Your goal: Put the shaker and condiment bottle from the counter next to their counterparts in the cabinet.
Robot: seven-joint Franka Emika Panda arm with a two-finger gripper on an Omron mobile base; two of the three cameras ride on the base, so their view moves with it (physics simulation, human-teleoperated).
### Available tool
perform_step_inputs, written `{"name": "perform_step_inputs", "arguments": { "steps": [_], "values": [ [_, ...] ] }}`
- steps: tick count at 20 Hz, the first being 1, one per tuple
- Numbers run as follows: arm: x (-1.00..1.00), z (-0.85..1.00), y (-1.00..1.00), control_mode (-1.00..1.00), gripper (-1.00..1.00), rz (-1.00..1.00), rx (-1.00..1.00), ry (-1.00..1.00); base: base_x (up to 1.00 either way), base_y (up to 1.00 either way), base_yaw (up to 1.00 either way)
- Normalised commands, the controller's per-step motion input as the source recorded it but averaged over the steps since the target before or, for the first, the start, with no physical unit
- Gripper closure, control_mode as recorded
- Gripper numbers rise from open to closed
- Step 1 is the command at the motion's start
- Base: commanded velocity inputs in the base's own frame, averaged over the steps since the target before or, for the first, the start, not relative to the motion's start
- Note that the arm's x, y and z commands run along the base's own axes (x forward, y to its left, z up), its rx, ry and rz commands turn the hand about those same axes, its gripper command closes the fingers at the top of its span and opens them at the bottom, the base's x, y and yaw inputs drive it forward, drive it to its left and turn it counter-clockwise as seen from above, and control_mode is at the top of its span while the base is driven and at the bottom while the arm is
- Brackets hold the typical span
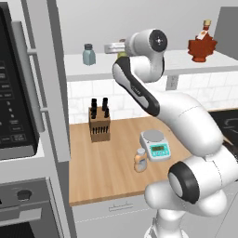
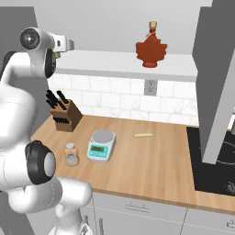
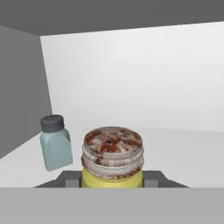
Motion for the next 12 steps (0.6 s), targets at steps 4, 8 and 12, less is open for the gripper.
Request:
{"name": "perform_step_inputs", "arguments": {
  "steps": [4, 8, 12],
  "values": [
    [0.27, -0.21, 0.00, -1.00, 1.00, 0.00, 0.00, 0.00, 0.00, 0.00, 0.00],
    [0.24, -0.22, 0.00, -1.00, 1.00, 0.00, 0.00, 0.00, 0.00, 0.00, 0.00],
    [0.25, -0.08, 0.00, -1.00, 1.00, 0.00, 0.00, 0.00, 0.00, 0.00, 0.00]
  ]
}}
